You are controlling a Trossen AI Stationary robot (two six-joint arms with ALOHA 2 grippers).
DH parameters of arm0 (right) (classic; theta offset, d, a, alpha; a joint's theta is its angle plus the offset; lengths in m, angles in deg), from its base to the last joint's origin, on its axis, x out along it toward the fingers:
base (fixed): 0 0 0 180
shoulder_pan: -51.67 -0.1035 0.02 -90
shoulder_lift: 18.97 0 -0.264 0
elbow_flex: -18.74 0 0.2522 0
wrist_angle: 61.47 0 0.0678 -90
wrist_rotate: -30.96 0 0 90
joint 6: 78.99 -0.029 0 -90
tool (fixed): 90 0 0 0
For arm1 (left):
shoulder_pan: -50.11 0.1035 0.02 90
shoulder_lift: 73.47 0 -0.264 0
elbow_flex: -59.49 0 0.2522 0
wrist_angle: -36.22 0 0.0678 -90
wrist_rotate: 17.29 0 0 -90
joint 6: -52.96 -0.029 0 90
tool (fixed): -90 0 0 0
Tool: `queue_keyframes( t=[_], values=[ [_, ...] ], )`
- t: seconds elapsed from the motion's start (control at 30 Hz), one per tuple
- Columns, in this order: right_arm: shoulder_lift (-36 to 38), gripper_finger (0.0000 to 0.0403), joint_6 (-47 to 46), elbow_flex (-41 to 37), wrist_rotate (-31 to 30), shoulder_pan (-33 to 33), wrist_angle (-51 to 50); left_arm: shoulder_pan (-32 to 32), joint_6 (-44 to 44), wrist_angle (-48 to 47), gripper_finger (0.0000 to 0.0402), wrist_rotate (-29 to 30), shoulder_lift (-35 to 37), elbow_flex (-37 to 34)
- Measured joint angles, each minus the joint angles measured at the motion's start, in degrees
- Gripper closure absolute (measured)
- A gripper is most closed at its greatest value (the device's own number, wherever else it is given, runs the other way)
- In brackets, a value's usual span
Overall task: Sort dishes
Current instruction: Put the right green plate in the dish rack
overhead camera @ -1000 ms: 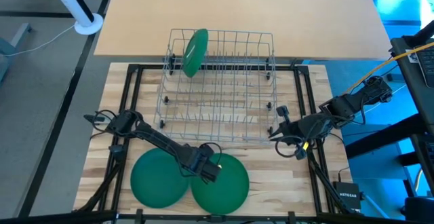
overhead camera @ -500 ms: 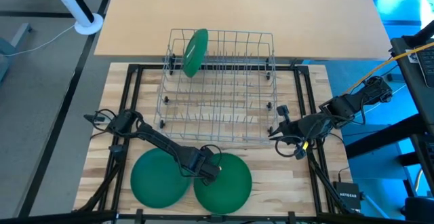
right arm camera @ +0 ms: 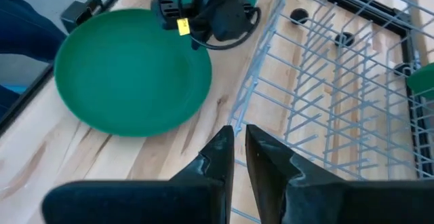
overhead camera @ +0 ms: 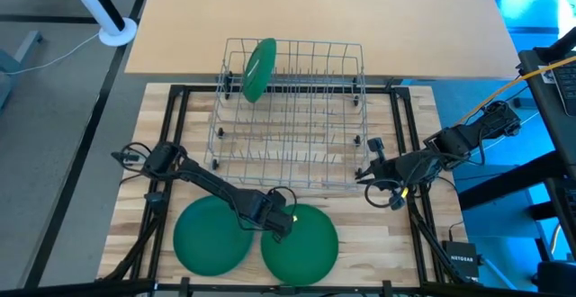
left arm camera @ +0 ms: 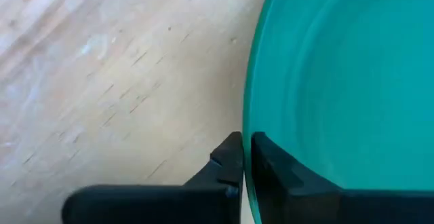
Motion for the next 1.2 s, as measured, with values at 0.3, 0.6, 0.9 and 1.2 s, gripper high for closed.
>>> queue_keyframes(
  t=[0.3,0.6,0.9,1.2],
  values=[
    [0.03,0.0359,0.40,0.00,-1.69,0.00,-0.29,-0.32,0.62,-0.92,0.0399,2.09,5.88,-0.16],
    [0.78,0.0359,0.48,0.23,-5.40,0.00,-0.70,-0.41,-0.90,-0.49,0.0400,2.70,9.81,0.33],
    [2.17,0.0359,7.27,9.92,-14.54,-0.02,-5.50,-0.57,-2.83,-0.23,0.0401,4.88,12.43,5.35],
    [2.11,0.0359,22.46,25.50,-32.05,0.00,-6.59,0.67,-7.77,-0.52,0.0401,21.43,15.10,13.99]
  ],
)
